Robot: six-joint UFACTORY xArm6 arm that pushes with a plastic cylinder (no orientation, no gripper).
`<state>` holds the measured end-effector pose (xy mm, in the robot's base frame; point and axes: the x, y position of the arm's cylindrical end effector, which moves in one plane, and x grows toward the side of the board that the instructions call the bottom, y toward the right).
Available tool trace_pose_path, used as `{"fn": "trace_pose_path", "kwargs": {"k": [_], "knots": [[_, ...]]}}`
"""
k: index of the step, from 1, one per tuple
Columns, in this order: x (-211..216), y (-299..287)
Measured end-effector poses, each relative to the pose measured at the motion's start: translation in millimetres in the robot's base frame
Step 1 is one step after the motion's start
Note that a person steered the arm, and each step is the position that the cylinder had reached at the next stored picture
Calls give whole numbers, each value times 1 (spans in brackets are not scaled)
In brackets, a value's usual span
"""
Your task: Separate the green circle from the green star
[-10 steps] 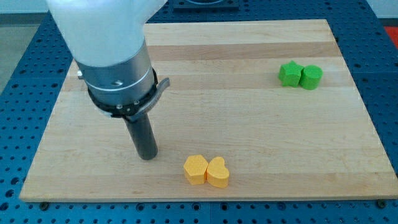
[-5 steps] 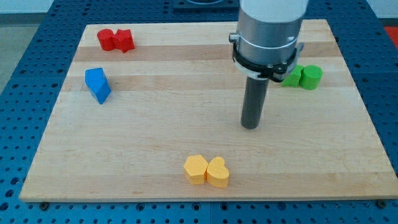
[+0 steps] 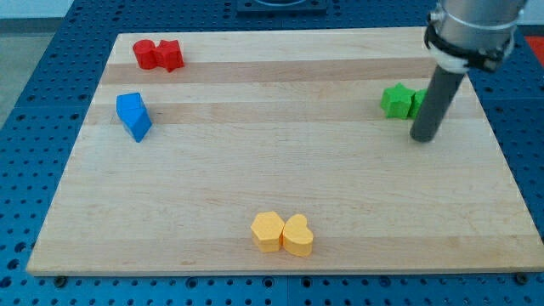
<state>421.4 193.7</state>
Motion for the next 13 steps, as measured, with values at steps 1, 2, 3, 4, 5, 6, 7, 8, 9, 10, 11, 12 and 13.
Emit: {"fn": "trace_pose_path", "kwargs": {"k": [1, 2, 3, 4, 5, 6, 7, 8, 9, 10, 11, 12, 13], "knots": [[-24, 0], [-28, 0], [-26, 15], [1, 46], [-20, 70], [-41, 66], [-34, 51], [-36, 33], [-46, 7], [-60, -23], [-67, -49], [-52, -34], [3, 21]]}}
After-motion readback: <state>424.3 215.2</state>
